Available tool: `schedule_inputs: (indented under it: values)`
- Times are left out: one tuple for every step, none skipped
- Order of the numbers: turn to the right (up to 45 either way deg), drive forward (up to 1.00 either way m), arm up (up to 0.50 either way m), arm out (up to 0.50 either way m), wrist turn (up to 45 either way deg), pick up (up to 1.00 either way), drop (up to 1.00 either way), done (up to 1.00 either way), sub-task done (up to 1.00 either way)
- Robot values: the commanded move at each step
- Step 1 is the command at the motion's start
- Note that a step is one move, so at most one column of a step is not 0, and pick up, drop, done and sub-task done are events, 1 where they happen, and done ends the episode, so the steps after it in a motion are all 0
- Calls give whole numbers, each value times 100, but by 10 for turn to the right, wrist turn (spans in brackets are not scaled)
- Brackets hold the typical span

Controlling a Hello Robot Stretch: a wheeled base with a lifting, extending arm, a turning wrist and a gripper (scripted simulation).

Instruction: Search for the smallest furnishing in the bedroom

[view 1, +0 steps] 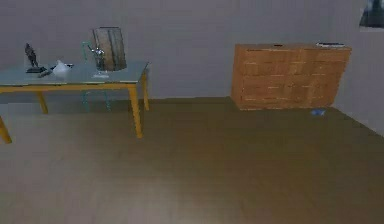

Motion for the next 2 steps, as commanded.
schedule_inputs:
  values:
    - [0,100,0,0,0,0,0,0,0]
    - [-30,0,0,0,0,0,0,0,0]
